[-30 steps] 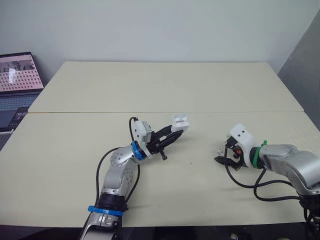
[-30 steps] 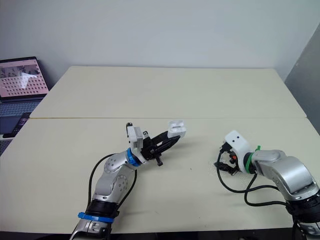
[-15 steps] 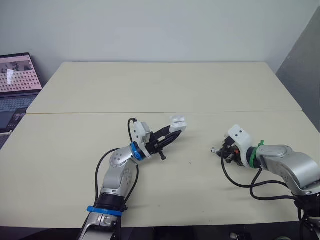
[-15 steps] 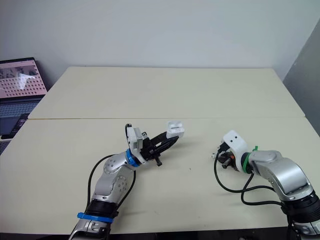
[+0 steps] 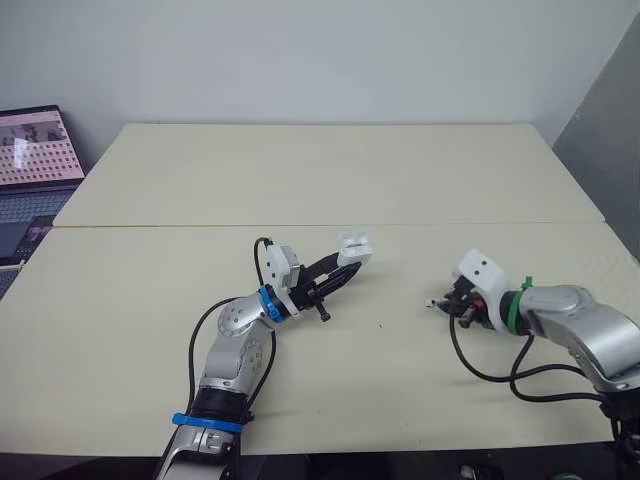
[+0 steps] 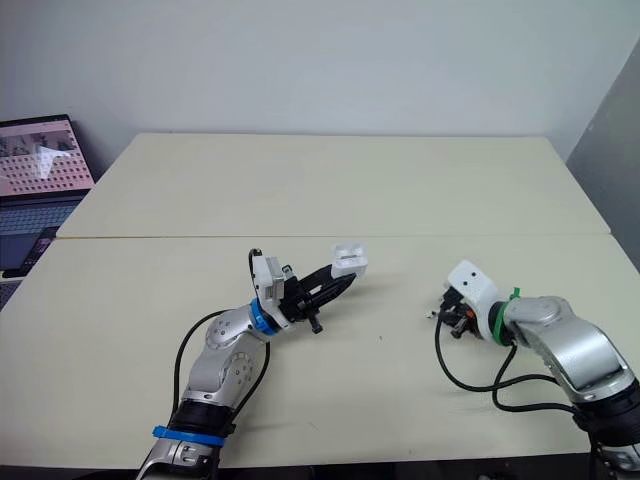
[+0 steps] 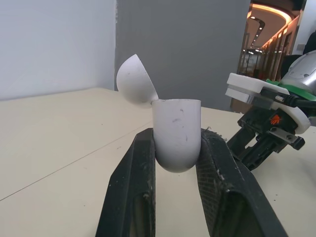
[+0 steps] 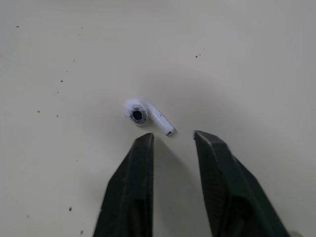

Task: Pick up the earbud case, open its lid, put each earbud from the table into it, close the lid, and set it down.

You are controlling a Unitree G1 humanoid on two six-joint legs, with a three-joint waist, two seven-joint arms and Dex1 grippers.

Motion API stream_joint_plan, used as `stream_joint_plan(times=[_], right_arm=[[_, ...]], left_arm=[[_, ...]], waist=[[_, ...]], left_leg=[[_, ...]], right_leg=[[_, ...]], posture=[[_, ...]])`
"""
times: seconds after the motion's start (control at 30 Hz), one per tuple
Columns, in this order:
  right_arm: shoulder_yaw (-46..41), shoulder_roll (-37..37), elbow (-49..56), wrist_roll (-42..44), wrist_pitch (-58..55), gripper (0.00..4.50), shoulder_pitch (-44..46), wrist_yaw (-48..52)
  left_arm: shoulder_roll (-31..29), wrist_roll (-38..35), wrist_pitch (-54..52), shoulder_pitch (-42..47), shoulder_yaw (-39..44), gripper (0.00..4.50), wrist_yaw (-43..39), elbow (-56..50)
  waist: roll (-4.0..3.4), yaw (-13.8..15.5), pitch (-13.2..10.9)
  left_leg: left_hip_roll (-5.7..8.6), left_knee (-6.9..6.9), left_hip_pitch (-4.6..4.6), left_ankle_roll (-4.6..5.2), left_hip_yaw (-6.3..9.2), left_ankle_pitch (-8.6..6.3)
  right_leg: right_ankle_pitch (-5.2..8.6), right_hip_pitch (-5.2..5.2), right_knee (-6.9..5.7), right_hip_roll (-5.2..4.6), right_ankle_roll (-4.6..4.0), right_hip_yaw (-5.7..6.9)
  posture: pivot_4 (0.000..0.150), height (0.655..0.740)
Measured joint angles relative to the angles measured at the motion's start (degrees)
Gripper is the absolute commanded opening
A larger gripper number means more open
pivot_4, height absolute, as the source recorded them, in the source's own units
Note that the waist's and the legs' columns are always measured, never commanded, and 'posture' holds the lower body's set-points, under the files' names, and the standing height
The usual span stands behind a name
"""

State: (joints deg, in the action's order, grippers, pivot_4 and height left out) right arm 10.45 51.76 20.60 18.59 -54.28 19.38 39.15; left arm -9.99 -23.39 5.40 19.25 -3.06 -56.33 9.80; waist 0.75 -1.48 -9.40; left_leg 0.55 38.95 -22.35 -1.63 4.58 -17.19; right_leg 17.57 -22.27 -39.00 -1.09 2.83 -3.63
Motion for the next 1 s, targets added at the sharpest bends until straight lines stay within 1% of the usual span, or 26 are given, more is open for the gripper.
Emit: stream_joint_plan(times=[0.13, 0.27, 0.47, 0.53, 0.6, 0.7, 0.83, 1.0], right_arm=[[-0.02, -1.42, -0.32, 0.02, 0.22, 3.75, 0.8, 1.4], [0.1, -2.85, -0.96, 0.46, 0.26, 3.75, 2.36, 3.29], [2.19, -5.56, -6.55, 0.3, 1.01, 3.75, 4.27, 4.88], [2.2, -5.55, -7.4, 0.25, 1.32, 3.39, 4.43, 5.69], [2.19, -5.49, -7.72, -0.04, 1.55, 2.85, 4.48, 6.03], [2.18, -5.36, -7.99, -0.62, 2.14, 1.66, 4.42, 6.72], [1.93, -5.53, -7.63, -0.69, 2.65, 0.23, 4.39, 7.04], [1.94, -5.29, -7.23, -1.17, 3.6, 0.2, 3.64, 7.31]], left_arm=[[0.07, 0.0, -0.03, 0.31, -0.09, 0.77, 0.27, 0.01], [0.02, 0.0, -0.19, 0.35, -0.11, 0.77, 0.68, -0.02], [-0.06, 0.0, -1.25, 0.62, -0.63, 0.77, 1.23, -0.4], [-0.23, 0.0, -1.52, 0.62, -0.66, 0.77, 1.75, -0.69], [-0.48, 0.0, -1.67, 0.62, -0.69, 0.77, 2.01, -1.25], [-0.64, 0.0, -2.17, 0.61, -0.86, 0.77, 2.26, -1.6], [-0.74, 0.0, -2.57, 0.6, -1.07, 0.77, 2.98, -2.23], [-0.76, 0.0, -2.55, 0.57, -1.23, 0.77, 3.05, -2.55]], waist=[[0.0, 0.0, 0.0], [0.0, 0.0, 0.0], [0.0, -0.01, 0.0], [0.0, -0.01, 0.0], [0.0, -0.02, 0.0], [0.0, -0.01, 0.0], [0.0, -0.01, 0.0], [0.0, 0.0, 0.01]], left_leg=[[-0.01, 0.0, 0.0, 0.0, 0.0, 0.0], [0.0, 0.0, 0.0, 0.0, 0.0, 0.0], [0.02, 0.0, -0.01, 0.0, -0.01, 0.0], [0.01, 0.0, 0.0, 0.0, -0.01, 0.0], [0.01, 0.0, 0.0, 0.0, 0.01, 0.0], [0.01, 0.0, 0.0, 0.0, 0.01, 0.0], [0.01, 0.0, 0.0, 0.0, 0.01, 0.0], [0.01, 0.0, -0.01, 0.0, 0.01, 0.0]], right_leg=[[0.0, 0.0, -0.01, 0.0, 0.0, 0.0], [0.0, 0.0, 0.0, 0.0, 0.0, 0.0], [0.0, -0.01, 0.0, -0.03, 0.0, -0.01], [0.0, -0.01, 0.0, -0.03, 0.0, -0.02], [0.0, -0.01, 0.0, -0.03, 0.0, 0.0], [0.0, -0.01, 0.0, -0.03, 0.0, 0.0], [0.0, 0.0, 0.0, -0.03, 0.0, 0.0], [0.0, 0.0, 0.0, -0.04, 0.0, 0.01]], posture=[[0.15, 0.74], [0.15, 0.74], [0.15, 0.74], [0.15, 0.74], [0.15, 0.74], [0.15, 0.74], [0.15, 0.74], [0.15, 0.74]])
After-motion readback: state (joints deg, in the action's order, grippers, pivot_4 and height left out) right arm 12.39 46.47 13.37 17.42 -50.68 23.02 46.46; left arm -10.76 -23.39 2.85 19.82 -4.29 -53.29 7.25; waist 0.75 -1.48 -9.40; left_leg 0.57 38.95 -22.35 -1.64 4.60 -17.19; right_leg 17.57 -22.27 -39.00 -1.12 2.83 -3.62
